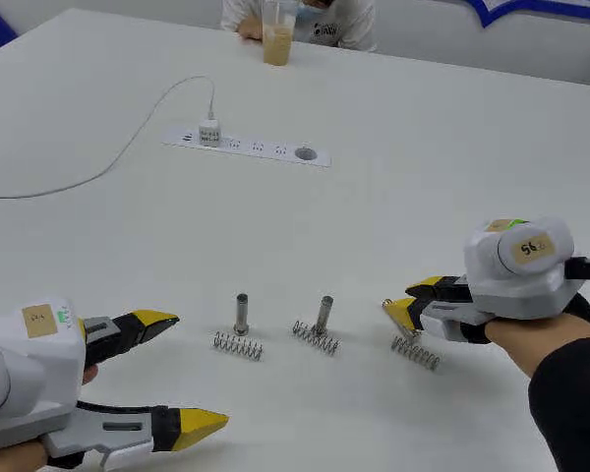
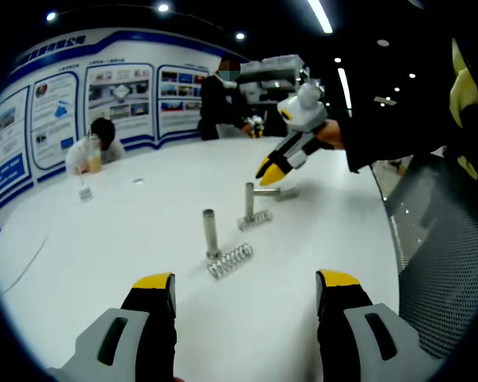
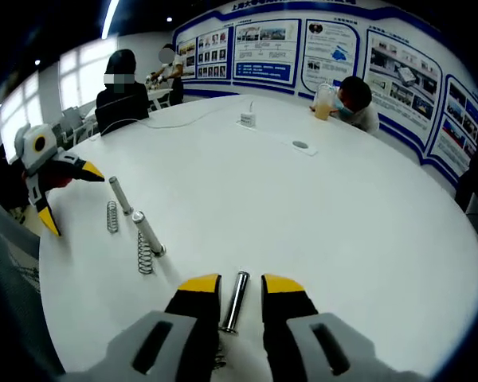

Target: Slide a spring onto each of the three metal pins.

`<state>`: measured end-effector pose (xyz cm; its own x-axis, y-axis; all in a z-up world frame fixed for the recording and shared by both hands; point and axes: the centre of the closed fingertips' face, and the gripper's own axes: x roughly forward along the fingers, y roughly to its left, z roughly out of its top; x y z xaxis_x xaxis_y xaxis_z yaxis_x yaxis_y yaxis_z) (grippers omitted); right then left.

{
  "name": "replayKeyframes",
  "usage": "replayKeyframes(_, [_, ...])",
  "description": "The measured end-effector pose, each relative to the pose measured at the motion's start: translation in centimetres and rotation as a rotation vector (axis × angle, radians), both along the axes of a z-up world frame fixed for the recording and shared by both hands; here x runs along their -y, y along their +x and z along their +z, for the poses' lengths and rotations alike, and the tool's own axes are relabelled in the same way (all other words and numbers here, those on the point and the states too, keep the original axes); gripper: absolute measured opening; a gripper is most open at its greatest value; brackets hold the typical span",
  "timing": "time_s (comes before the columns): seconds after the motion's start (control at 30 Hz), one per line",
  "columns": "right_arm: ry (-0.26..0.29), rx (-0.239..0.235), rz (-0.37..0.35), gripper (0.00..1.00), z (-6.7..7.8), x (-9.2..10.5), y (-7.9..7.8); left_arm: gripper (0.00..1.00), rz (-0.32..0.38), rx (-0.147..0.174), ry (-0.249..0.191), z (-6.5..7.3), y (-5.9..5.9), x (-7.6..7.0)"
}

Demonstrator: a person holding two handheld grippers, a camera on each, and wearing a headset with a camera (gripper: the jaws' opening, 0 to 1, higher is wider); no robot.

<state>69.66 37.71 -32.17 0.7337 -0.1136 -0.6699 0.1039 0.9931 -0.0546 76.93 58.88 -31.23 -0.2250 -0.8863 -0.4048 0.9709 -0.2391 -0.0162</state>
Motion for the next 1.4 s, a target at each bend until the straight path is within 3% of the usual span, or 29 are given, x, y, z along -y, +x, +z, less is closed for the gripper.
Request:
replayKeyframes(0.77, [0.044, -0.064, -0.071, 0.14, -2.1, 0.2, 0.9, 0.73, -0.003, -0.009, 0.009, -0.4, -0.2, 0.0])
replayKeyframes(1.4, [0.060, -0.091, -0.088, 0.10, -2.7, 0.4, 0.8, 0.72, -0.003, -0.015, 0.008, -0.5, 0.0, 0.0])
